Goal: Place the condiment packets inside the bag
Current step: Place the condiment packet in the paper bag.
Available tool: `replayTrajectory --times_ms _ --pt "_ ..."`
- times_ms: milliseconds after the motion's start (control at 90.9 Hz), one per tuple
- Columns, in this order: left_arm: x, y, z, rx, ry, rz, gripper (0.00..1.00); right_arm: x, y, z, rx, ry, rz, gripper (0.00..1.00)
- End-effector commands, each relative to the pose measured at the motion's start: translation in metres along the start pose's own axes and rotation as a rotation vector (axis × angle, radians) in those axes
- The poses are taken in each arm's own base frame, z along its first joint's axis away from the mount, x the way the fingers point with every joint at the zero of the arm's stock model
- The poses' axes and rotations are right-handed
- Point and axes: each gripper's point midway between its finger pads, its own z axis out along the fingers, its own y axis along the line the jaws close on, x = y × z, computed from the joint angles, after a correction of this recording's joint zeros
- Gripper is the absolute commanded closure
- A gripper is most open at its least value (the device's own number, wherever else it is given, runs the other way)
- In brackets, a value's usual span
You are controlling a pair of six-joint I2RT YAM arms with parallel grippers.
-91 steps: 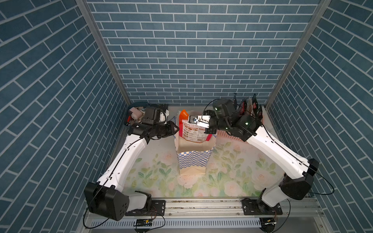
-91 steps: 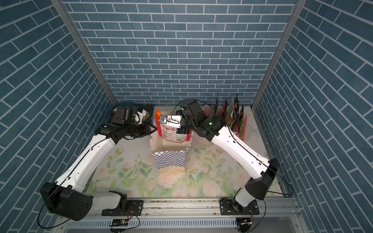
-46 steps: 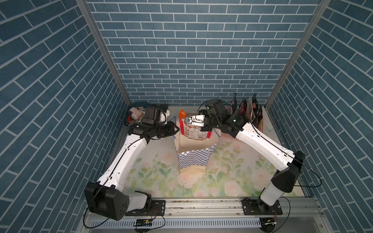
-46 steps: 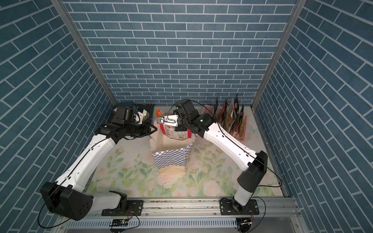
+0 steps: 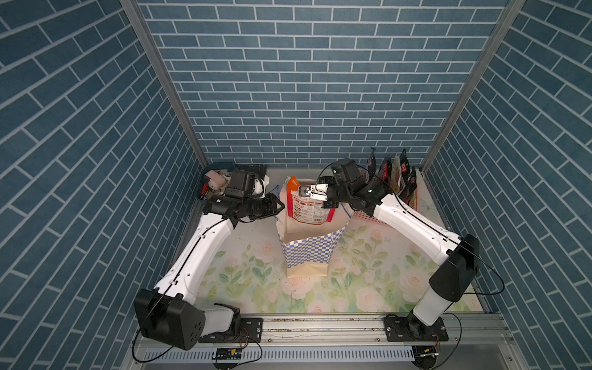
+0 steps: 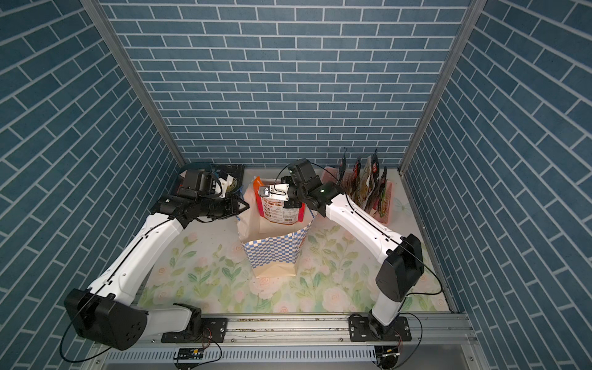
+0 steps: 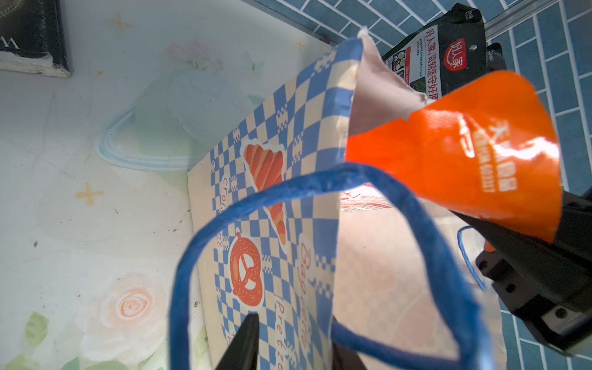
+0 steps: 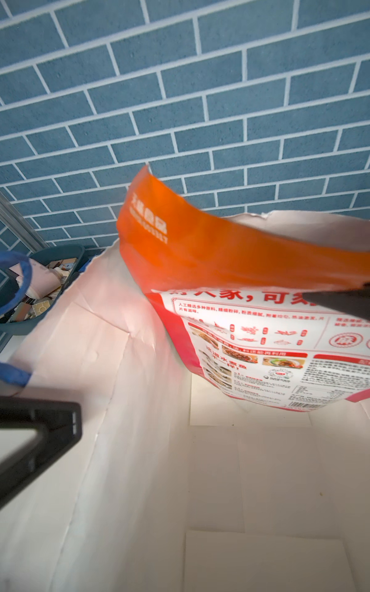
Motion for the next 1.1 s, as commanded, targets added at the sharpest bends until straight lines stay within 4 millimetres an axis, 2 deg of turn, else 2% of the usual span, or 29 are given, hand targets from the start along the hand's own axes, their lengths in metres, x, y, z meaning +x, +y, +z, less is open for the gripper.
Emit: replayTrajectory --times_ms 0,77,154,275,330,418,517,726,781,858,924,990,1089 --pt "0.003 0.002 -0.001 -0.008 0.011 0.005 0.64 -0.001 -0.001 0.01 0.005 -0.022 -0.044 1.0" --pt "0.003 0.003 0.0 -0.009 0.013 0.004 0.64 0.001 0.003 0.015 -0.011 -0.019 -0.041 0.99" --pt "0.003 0.003 0.001 -0.008 0.015 0.001 0.64 0.002 0.006 0.019 -0.023 -0.021 -0.033 0.85" --pt "0.003 0.003 0.001 -0.007 0.017 0.002 0.64 0.006 0.007 0.025 -0.023 -0.004 -0.019 0.74" --pt "0.003 0.003 0.002 -0.008 0.018 0.001 0.64 0.008 0.004 0.027 -0.01 0.005 -0.008 0.64" --pt "0.002 0.002 0.001 -0.008 0.016 0.002 0.64 0.009 -0.001 0.027 0.016 0.013 0.01 0.57" --pt "0.003 0.003 0.002 -0.009 0.018 0.001 0.64 0.004 -0.009 0.022 0.047 0.001 0.031 0.46" --pt "0.001 0.002 0.004 -0.006 0.021 0.0 0.64 -0.003 -0.022 0.0 0.132 -0.032 0.04 0.33" --pt "0.0 0.002 0.004 -0.005 0.02 0.002 0.64 0.0 -0.02 -0.002 0.147 -0.029 0.04 0.3" --pt "0.0 0.002 0.005 -0.005 0.02 0.003 0.64 -0.001 -0.019 -0.008 0.155 -0.033 0.035 0.31" --pt "-0.001 0.001 0.005 -0.004 0.019 0.004 0.64 0.003 -0.014 -0.009 0.139 -0.021 0.034 0.38" --pt "0.0 0.001 0.005 -0.005 0.02 0.004 0.64 0.004 -0.005 -0.008 0.099 -0.022 0.026 0.51" --pt "0.001 0.001 0.006 -0.004 0.022 0.007 0.65 0.003 0.004 -0.005 0.054 -0.033 0.013 0.78"
